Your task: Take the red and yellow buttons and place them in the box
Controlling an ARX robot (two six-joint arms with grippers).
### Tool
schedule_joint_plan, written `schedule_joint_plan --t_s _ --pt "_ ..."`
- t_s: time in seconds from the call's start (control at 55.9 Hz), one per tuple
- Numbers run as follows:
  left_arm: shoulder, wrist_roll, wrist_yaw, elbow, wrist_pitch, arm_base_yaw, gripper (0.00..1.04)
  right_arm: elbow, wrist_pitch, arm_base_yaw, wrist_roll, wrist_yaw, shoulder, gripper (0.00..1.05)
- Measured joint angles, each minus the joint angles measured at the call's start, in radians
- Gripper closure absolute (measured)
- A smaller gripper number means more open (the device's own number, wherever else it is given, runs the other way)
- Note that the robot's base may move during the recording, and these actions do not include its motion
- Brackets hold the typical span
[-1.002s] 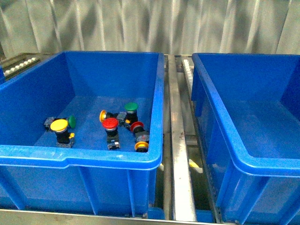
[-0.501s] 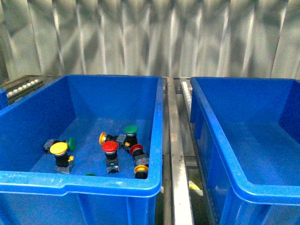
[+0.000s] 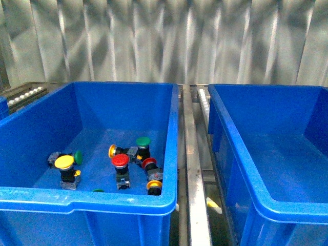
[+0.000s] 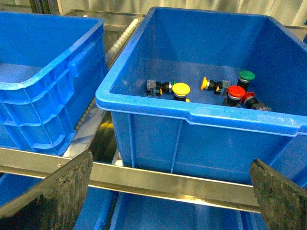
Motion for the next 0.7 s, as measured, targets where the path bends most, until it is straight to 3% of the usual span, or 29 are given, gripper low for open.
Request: schedule_joint_plan --t_s 0.268,0.358,0.483,0.572,0.697 --pt "0.0 -0.001 0.0 0.0 0.0 0.0 0.08 0.0 0.0 0.0 0.0 0.0 0.0 0.07" --pt "0.104 -0.097 0.081 0.048 -0.089 0.007 0.08 0.0 0.0 0.0 0.0 0.0 0.0 0.07" --pt "0.473 -0.201 0.213 0.237 0.133 0.012 0.08 0.0 0.0 0.0 0.0 0.0 0.0 0.07" --pt "0.677 -0.192 0.186 0.367 0.246 -0.021 0.08 0.0 0.0 0.0 0.0 0.0 0.0 0.07" --pt "0.893 -0.17 0.134 0.52 0.249 -0.07 0.08 0.0 0.0 0.0 0.0 0.0 0.0 0.07"
